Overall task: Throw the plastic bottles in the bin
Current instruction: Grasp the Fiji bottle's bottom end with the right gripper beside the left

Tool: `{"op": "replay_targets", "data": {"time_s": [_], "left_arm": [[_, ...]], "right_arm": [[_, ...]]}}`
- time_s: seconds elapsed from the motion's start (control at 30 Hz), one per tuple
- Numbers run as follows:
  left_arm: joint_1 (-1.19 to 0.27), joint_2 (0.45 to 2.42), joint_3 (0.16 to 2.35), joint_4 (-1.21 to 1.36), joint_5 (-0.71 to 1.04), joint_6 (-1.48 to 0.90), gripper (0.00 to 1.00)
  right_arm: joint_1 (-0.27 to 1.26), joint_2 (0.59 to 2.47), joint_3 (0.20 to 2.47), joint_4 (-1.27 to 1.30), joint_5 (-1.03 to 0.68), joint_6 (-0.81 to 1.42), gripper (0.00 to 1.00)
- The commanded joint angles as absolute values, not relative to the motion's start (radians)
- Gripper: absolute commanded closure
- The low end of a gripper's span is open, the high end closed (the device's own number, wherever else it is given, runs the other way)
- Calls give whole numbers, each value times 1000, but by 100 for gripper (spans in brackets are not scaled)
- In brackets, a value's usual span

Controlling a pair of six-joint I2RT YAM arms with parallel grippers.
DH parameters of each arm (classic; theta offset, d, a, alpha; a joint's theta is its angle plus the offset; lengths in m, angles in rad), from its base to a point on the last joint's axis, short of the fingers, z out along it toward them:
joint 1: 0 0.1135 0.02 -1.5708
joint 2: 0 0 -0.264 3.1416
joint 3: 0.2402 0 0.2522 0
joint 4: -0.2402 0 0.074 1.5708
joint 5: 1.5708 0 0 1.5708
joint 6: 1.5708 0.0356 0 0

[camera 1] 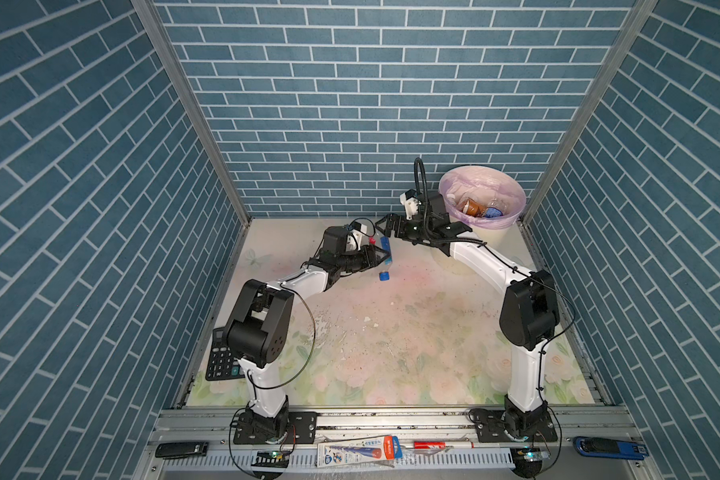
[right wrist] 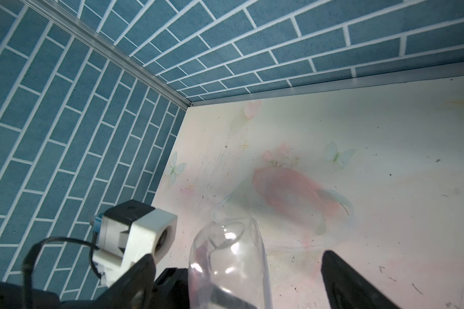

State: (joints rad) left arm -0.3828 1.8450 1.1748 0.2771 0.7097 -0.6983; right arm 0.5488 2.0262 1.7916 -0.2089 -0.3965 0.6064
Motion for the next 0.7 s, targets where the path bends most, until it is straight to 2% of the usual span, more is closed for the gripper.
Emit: {"op": "replay_targets", "data": {"time_s": [0.0,0.23,0.47,0.67], "left_arm": [[-386,1809,1212,244,695,-655,50],[-390,1796,1218,232,687,-642,50],[-411,1779,1234,177,662,-594,50],[-413,1768,1231,156,647,-577,49]], "right_arm": [[563,2049,1844,-221,-413,630,8],[577,2080,1853,-239,-413,629,13],[577,2121,1912,-291,-404,624,22],[572,2118,1928,-322,-380,614,37]]}}
